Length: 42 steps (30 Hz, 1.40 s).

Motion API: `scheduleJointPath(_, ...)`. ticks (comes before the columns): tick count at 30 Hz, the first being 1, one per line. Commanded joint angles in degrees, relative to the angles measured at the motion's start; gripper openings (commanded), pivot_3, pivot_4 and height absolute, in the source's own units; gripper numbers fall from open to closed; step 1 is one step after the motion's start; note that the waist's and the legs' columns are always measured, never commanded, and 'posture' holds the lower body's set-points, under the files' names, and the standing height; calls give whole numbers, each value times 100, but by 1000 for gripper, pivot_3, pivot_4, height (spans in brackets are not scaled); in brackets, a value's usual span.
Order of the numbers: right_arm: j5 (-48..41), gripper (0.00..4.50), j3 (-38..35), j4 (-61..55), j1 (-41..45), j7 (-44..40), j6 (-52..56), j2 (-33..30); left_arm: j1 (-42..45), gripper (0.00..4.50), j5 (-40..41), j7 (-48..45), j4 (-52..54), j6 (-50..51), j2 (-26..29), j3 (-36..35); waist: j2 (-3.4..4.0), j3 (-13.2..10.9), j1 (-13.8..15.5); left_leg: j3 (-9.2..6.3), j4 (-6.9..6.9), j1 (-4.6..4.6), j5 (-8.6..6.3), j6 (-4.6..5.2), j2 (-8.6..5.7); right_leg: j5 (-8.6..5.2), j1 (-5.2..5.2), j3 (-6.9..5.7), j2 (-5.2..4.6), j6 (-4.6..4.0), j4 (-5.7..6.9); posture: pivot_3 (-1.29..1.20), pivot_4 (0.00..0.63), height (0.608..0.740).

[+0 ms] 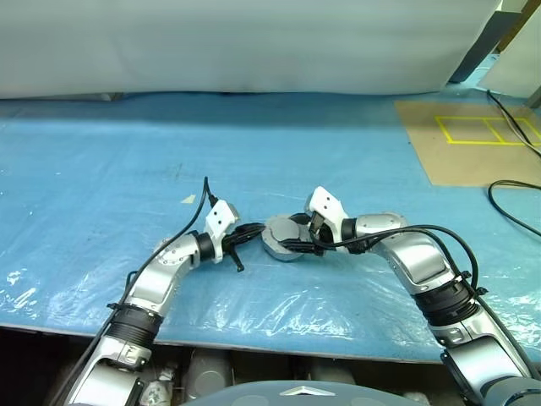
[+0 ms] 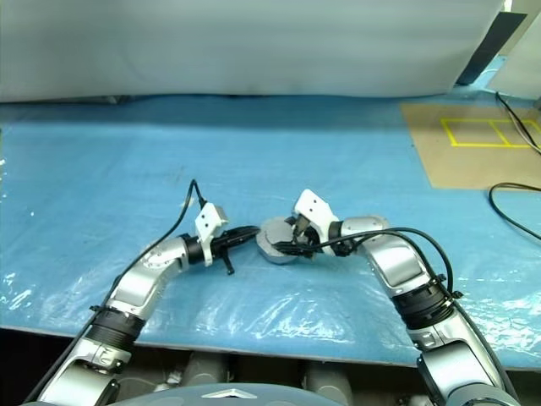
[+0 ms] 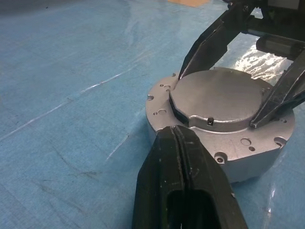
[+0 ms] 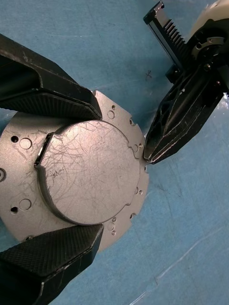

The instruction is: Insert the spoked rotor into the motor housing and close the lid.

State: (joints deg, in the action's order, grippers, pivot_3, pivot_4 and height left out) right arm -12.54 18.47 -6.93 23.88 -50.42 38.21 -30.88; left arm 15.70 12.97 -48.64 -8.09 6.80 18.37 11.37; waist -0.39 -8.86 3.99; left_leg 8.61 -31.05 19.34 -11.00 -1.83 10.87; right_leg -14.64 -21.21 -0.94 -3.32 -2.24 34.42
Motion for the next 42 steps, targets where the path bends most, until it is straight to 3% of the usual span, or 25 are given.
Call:
scheduleJointPath(1, 289, 2978, 190, 521, -342, 212, 408, -140, -34, 0, -38, -172, 36, -23, -56, 183, 0, 0, 2, 0, 0, 0, 0, 0, 0, 0, 0, 0, 0, 0, 0, 0, 150, 740)
scheduleJointPath(9, 240, 2978, 175, 262, -403, 244, 569, -162, -86, 0, 263, -698, 230, 242, -34, 221, 1, 2, 10, 0, 12, 2, 0, 0, -1, -1, 0, 0, 0, 1, -15, 0, 150, 740)
scheduleJointPath(15, 226, 2978, 106, 238, -350, 312, 554, -107, 36, 0, 34, -837, -86, 194, 129, 277, 5, 7, 7, 2, 36, -1, 0, 0, -2, 0, 8, -2, 1, 1, -46, 0, 150, 740)
scheduleJointPath(20, -115, 4492, -101, -267, -512, 335, 770, 1, 10, 0, -17, -886, -154, 95, 136, 330, 8, 8, 21, 3, 42, 7, 0, -1, -3, 0, 7, -5, 0, 1, -61, 0, 150, 740)
scheduleJointPath(29, -199, 4492, -442, -971, -615, 179, 226, -301, 69, 0, 9, -921, -130, 148, 55, 359, 11, 7, 118, 3, 48, 68, 14, -24, -4, 17, -32, -19, 0, -30, -74, 0, 150, 740)
scheduleJointPath(37, -1052, 4492, -1277, -1154, -591, 181, 182, 37, 90, 0, -16, -949, -274, 58, 54, 345, 14, 4, 127, 2, 48, 94, 14, -24, -4, 28, -65, -20, 2, -14, -69, 0, 150, 740)
scheduleJointPath(42, -973, 4492, -1197, -915, -665, 209, -109, 175, 46, 0, -21, -924, -247, 63, 70, 321, 14, 4, 125, 2, 46, 99, 15, -25, -4, 35, -76, -24, 3, -5, -58, 0, 150, 740)
